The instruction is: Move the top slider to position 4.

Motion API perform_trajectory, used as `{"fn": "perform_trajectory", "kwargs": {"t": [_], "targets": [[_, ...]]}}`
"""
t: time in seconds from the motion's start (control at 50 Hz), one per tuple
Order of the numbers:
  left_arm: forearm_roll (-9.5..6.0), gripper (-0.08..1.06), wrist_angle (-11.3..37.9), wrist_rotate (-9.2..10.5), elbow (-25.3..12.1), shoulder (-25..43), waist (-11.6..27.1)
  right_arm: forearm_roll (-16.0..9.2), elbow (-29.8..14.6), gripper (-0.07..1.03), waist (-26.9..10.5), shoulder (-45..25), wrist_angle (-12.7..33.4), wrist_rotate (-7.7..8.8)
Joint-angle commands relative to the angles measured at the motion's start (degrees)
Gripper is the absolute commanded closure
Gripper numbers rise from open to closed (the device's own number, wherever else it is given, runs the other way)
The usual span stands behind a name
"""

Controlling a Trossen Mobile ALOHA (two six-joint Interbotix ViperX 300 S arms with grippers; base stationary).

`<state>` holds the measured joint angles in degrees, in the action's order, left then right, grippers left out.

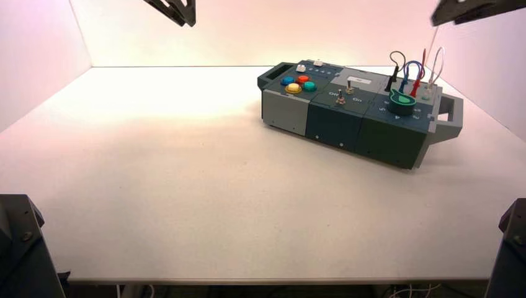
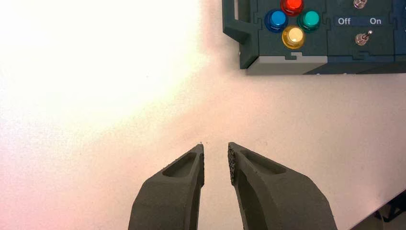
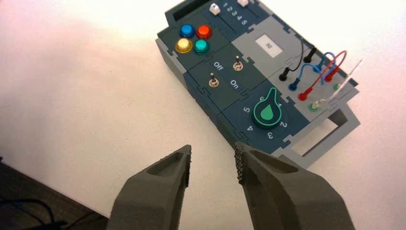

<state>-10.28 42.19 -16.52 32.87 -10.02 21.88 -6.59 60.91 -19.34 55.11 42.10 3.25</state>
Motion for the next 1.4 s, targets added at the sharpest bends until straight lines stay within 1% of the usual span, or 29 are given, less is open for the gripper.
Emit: {"fn": "perform_trajectory", "kwargs": {"t": [0.02,0.08,0.18,0.26,0.28,0.42,0.44,0.48,0.5,0.54,0.6,0.7,0.78,0.86,1.0,1.08,1.24,1.4], "targets": [[0.09,0.68,-0.2,-0.26,-1.2,-1.2,0.4,-0.3,-5.6,0.53,-0.2,-7.6,-3.8,-0.09],[0.09,0.68,-0.2,-0.26,-1.3,-1.2,0.4,-0.3,-8.5,0.56,-0.2,-12.3,-5.4,-0.09],[0.09,0.68,-0.2,-0.26,-1.2,-1.1,0.3,-0.3,-12.7,0.59,-0.2,-19.2,-7.2,-0.09],[0.09,0.68,-0.1,-0.26,-1.2,-1.0,0.4,-0.3,-17.8,0.62,-0.2,-26.3,-8.4,0.0],[0.09,0.68,-0.1,-0.26,-1.2,-0.9,0.4,-0.3,-18.5,0.63,-0.2,-27.1,-8.5,-0.09],[0.09,0.68,-0.1,-0.26,-1.1,-0.7,0.4,-0.3,-27.5,0.75,-0.3,-39.0,-9.2,0.0],[0.09,0.68,-0.1,-0.26,-1.1,-0.7,0.4,-0.3,-27.5,0.75,-0.3,-39.0,-9.2,0.0],[0.09,0.68,-0.2,-0.18,-1.1,-0.8,0.4,-0.3,-30.9,0.79,-0.3,-43.2,-9.2,0.0],[0.09,0.68,-0.1,-0.26,-1.0,-0.8,0.3,-0.3,-31.5,0.8,-0.2,-44.0,-9.1,0.0],[0.0,0.68,-0.1,-0.26,-1.0,-1.0,0.4,-0.7,-34.5,0.85,-0.3,-47.7,-9.2,-0.09],[0.0,0.68,-0.1,-0.26,-1.1,-1.1,0.4,-1.7,-37.1,0.91,-0.2,-51.1,-9.3,-0.09],[-0.09,0.68,-0.1,-0.26,-1.1,-1.3,0.3,-3.8,-41.7,0.97,-0.3,-56.5,-9.3,-0.09],[-0.09,0.68,0.1,-0.26,-1.1,-1.6,0.4,-5.0,-44.7,0.98,-0.3,-59.9,-9.4,-0.09],[-0.09,0.68,0.2,-0.26,-1.1,-1.7,0.4,-5.6,-47.3,0.98,-0.3,-62.5,-9.6,-0.09],[-0.26,0.68,0.2,-0.26,-1.1,-1.8,0.4,-6.6,-52.4,0.98,-0.2,-67.9,-9.3,-1.58],[-0.44,0.68,0.2,-0.18,-1.2,-1.8,0.4,-7.1,-54.8,0.98,-0.2,-70.6,-9.1,-1.93],[-0.44,0.68,0.4,-0.26,-1.2,-1.8,0.8,-8.0,-58.5,0.98,0.1,-74.9,-8.5,-2.37],[-0.44,0.68,0.5,-0.26,-1.2,-1.8,1.1,-8.1,-60.7,0.98,0.4,-77.8,-8.4,-2.99]]}}
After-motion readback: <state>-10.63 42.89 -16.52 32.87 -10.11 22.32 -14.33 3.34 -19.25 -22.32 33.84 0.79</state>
